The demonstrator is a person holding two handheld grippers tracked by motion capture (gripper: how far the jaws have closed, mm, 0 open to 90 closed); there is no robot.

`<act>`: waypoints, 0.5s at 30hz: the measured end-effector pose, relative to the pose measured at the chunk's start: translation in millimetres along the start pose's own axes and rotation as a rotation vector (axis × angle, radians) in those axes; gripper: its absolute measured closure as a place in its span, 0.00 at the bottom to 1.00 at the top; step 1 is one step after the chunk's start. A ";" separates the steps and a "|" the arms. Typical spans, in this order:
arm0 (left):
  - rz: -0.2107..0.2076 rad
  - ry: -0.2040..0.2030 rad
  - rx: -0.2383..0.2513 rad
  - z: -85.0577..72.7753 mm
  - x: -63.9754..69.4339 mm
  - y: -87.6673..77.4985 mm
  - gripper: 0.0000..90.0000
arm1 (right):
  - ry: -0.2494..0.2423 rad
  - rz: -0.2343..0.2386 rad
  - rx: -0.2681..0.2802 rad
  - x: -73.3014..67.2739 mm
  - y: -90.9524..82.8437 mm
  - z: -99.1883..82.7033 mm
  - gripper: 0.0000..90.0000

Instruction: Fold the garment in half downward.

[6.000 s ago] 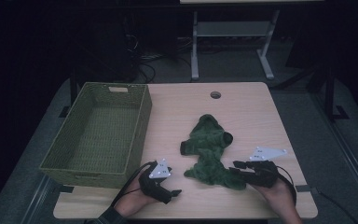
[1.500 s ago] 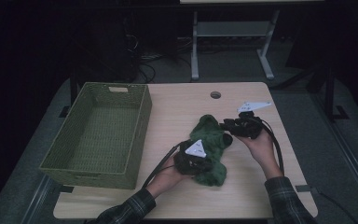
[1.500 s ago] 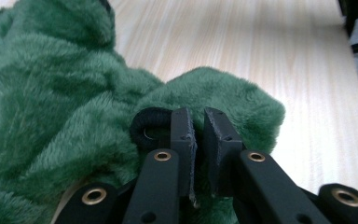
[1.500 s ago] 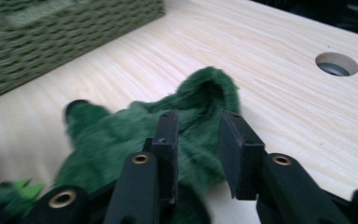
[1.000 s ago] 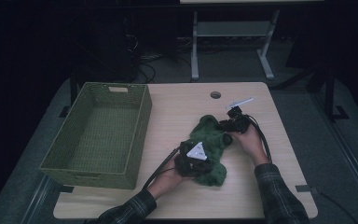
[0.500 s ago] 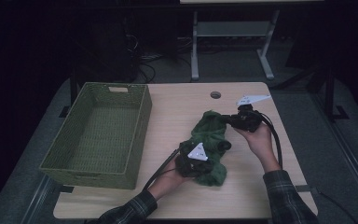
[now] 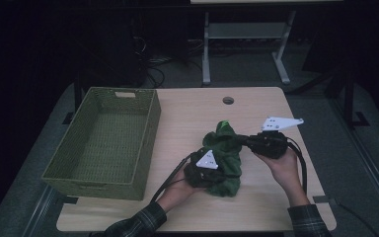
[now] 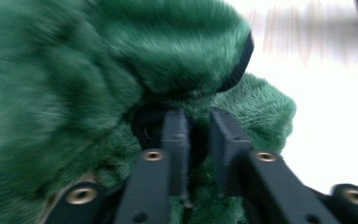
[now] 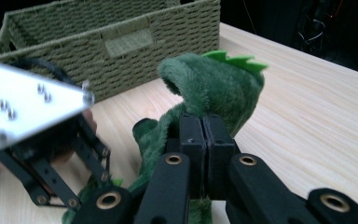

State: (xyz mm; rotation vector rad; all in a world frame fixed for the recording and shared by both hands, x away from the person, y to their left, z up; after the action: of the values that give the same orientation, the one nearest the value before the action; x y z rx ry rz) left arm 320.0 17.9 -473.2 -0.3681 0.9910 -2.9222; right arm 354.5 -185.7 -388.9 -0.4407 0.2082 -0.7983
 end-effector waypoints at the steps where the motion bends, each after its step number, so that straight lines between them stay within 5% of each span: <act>1: 0.005 -0.003 0.020 3.1 1.2 -9.9 0.76 | 0.004 0.002 0.001 -0.4 -1.0 -0.4 0.99; 4: 0.027 0.011 0.036 6.6 3.1 -23.0 0.71 | 0.009 0.005 0.005 0.4 -0.8 -1.0 0.99; 8: 0.108 -0.008 0.104 18.3 -6.1 -58.2 0.68 | -0.002 0.010 0.007 0.0 -1.5 -0.9 0.99; 15: 0.250 -0.053 0.134 36.4 -50.0 -76.6 0.57 | -0.010 0.020 0.018 -0.8 -4.8 0.6 0.99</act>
State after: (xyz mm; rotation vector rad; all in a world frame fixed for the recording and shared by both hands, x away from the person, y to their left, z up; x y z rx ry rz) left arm 380.4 62.6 -409.6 -0.2909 0.7672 -2.7191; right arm 351.1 -187.9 -386.1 -0.4249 0.1959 -0.7781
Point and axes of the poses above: each handheld gripper's, and its own axes: y roughly forward along the jaws, z roughly out of its top, x roughly to its right, the point moved 3 cm from there along y, roughly forward along the jaws, and after that the axes turned 13 degrees about -z, right-handed, at the moved point
